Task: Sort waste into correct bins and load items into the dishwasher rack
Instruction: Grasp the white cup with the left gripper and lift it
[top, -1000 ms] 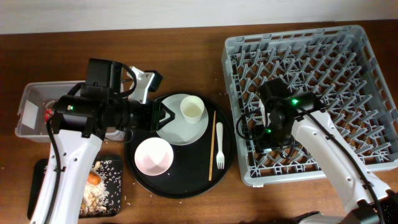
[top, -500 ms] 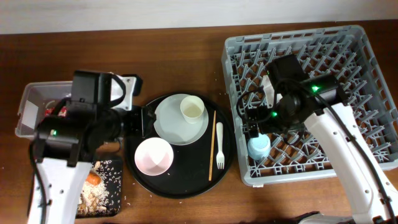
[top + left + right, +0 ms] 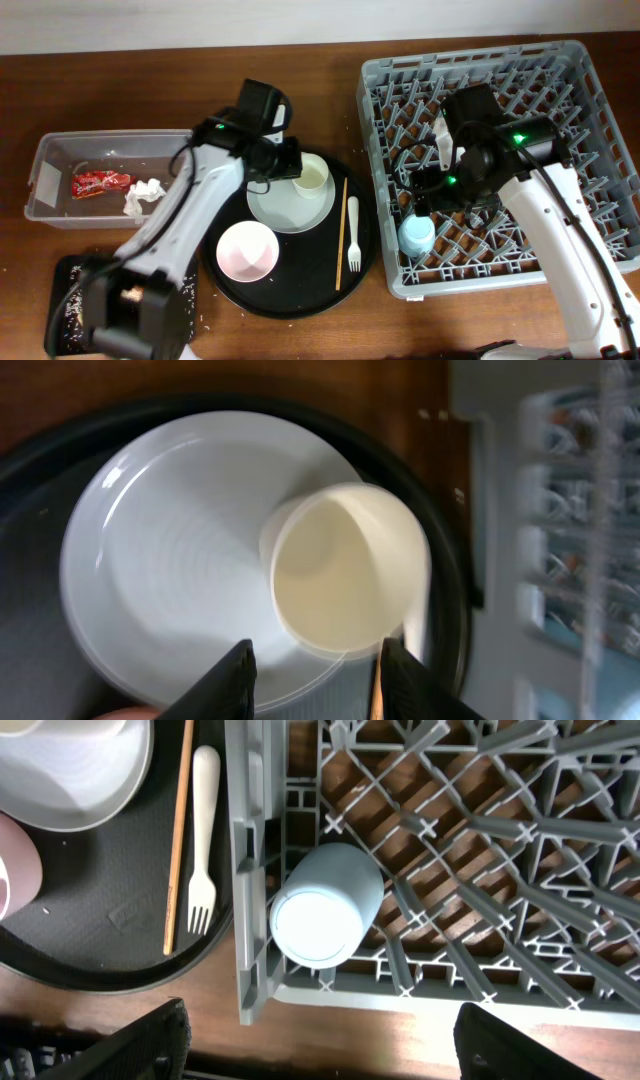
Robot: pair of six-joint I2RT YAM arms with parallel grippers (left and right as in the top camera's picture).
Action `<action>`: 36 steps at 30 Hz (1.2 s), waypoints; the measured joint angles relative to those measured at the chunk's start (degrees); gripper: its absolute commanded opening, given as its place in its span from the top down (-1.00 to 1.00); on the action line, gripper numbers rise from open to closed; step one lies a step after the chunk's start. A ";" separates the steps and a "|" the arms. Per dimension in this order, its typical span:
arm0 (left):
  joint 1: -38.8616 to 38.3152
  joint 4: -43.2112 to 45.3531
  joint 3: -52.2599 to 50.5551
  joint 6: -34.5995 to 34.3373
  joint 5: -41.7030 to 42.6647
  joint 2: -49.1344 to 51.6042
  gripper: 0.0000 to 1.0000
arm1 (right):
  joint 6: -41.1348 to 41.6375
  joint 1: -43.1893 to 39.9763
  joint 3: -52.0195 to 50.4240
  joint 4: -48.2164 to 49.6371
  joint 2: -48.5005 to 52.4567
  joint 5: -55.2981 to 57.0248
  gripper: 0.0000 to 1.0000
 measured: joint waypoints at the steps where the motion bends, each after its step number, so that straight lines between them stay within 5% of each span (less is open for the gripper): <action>1: -0.44 1.20 0.00 -0.74 -0.17 2.54 0.20 | 0.04 0.00 0.00 0.04 0.00 0.11 -0.68; 3: -1.33 3.69 0.00 -1.55 -0.37 6.40 0.22 | -0.02 0.00 0.00 0.04 0.00 0.15 -0.68; 10: -1.95 4.59 0.00 -2.67 -1.31 11.23 0.99 | -0.02 0.00 0.00 -0.46 0.00 0.15 -0.94; 17: -1.20 3.15 0.00 -2.84 -1.86 9.46 1.00 | -0.02 0.00 0.00 -0.55 0.00 0.15 -0.97; 22: 2.56 -1.42 0.00 -0.87 -0.28 -1.62 1.00 | -0.24 0.00 0.00 -1.18 0.00 0.13 -0.97; 25: 8.48 -4.46 0.00 6.05 13.14 -9.68 1.00 | -2.27 0.00 0.00 0.15 -0.09 -2.78 -0.97; 30: 16.20 -11.89 0.00 27.50 45.59 -12.48 1.00 | -6.86 -0.37 0.00 4.61 -3.87 -14.08 -0.98; 36: 16.09 -12.61 0.00 37.99 63.95 -12.48 1.00 | -20.02 -8.26 0.00 1.95 -8.02 -38.99 -0.97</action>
